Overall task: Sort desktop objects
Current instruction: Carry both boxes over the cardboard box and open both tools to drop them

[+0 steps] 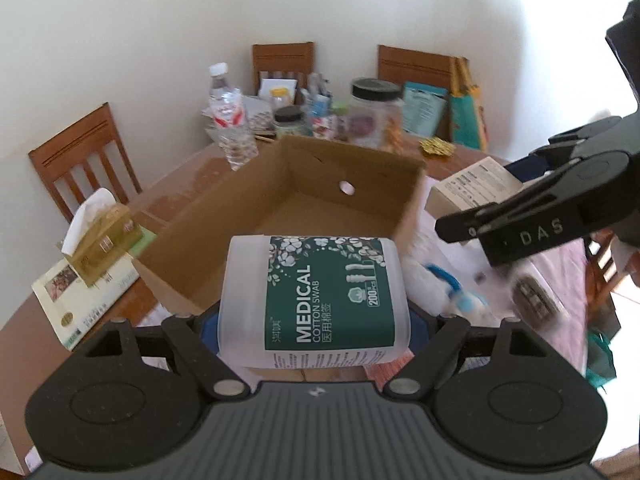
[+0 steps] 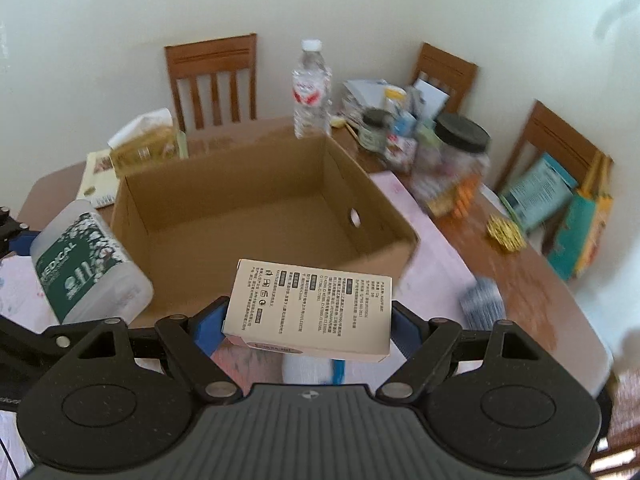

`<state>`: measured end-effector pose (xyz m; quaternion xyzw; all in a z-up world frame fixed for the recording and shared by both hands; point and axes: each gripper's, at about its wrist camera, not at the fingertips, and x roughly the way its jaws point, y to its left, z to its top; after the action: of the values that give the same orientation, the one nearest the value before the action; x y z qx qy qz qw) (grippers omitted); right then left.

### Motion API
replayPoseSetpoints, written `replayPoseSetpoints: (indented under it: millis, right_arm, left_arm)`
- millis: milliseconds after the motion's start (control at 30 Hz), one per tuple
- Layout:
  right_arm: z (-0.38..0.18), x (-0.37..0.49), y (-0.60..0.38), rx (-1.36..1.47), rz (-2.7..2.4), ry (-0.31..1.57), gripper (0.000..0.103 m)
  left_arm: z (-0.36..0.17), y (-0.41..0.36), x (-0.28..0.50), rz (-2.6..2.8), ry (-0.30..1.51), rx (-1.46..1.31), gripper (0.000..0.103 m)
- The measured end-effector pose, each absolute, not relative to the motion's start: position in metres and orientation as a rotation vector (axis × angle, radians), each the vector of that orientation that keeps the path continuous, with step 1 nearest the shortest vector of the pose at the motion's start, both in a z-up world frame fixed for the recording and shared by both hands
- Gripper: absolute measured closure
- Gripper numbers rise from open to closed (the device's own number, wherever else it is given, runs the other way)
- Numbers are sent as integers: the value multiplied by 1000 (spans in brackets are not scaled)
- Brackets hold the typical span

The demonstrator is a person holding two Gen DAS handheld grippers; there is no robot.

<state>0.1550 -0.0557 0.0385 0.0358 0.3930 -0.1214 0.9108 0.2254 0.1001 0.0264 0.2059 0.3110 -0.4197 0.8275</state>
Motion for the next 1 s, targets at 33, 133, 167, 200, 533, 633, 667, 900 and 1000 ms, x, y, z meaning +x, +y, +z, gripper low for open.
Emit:
replayPoseSetpoints:
  millis: [33, 133, 167, 200, 533, 633, 667, 900, 1000]
  right_arm:
    - [39, 164, -58, 71, -235, 806, 17]
    - [38, 190, -64, 53, -207, 810, 17]
    - [36, 195, -66, 50, -202, 812, 17]
    - [34, 202, -68, 41, -191, 817, 17]
    - [14, 244, -78, 16, -117, 863, 16]
    - [11, 248, -76, 1, -95, 867, 11]
    - [10, 248, -76, -6, -100, 869, 7]
    - [15, 229, -79, 5, -108, 850, 0]
    - [16, 214, -78, 2, -116, 850, 0]
  left_arm:
    - [25, 96, 232, -880, 664, 430, 20]
    - [20, 85, 247, -851, 661, 434, 20]
    - [18, 82, 250, -844, 652, 444, 20]
    - [15, 78, 252, -834, 641, 459, 20]
    - [-12, 66, 285, -787, 721, 399, 19]
    - [-12, 66, 289, -769, 730, 388, 16]
    - [-11, 66, 289, -763, 728, 388, 15]
    - [0, 77, 283, -747, 716, 380, 13]
    - [6, 83, 272, -757, 711, 396, 12]
